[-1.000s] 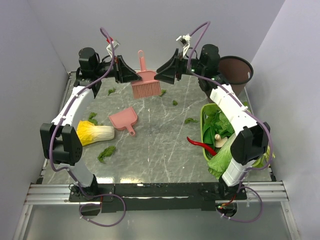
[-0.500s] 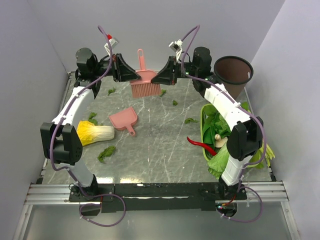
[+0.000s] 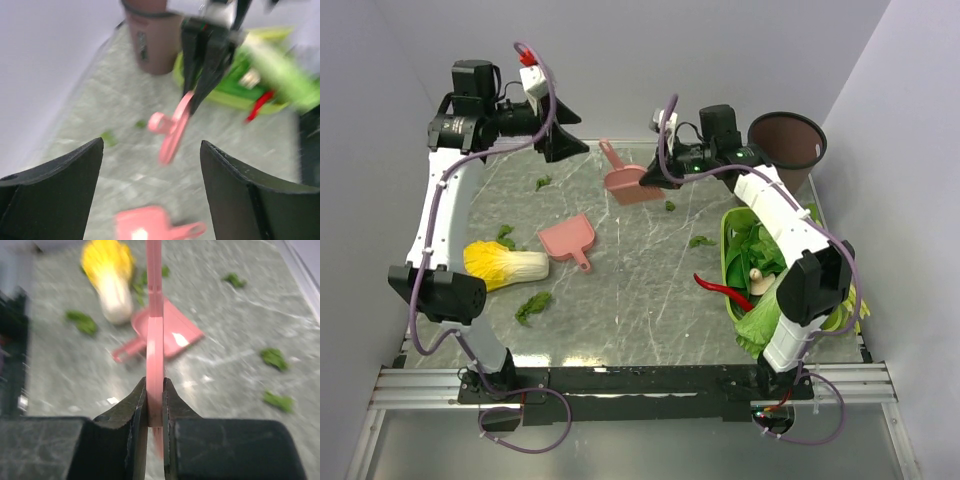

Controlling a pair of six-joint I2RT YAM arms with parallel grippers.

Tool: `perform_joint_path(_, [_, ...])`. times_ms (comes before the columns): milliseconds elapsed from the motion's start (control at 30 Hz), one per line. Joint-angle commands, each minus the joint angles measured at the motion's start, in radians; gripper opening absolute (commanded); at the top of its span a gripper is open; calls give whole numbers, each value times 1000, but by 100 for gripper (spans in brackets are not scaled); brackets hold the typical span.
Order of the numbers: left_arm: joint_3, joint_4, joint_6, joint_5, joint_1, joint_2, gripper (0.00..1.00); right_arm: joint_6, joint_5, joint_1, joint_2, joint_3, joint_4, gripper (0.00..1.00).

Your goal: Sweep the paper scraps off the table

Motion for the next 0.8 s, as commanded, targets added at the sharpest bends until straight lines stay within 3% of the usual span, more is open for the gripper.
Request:
perform_joint_path(0, [118, -535, 647, -176, -52, 30, 82, -345, 124, 18, -104, 24, -168, 0])
perform_joint_path(100, [61, -660, 860, -294, -125, -11, 79, -417, 146, 37, -101, 45, -215, 0])
perform_joint_path(200, [-99, -584, 925, -357, -179, -74, 76, -506, 184, 74, -96, 68, -263, 0])
perform_joint_path(333, [-277, -410, 876, -378, -208, -180, 75, -579, 236, 119, -102, 54, -287, 0])
perform_joint_path(600, [-231, -401, 789, -287, -211, -168, 66, -573, 239, 139, -102, 34, -275, 0])
perform_joint_path(767, [-305, -318, 720, -269, -211, -212, 55, -574, 200, 136, -89, 45, -281, 0])
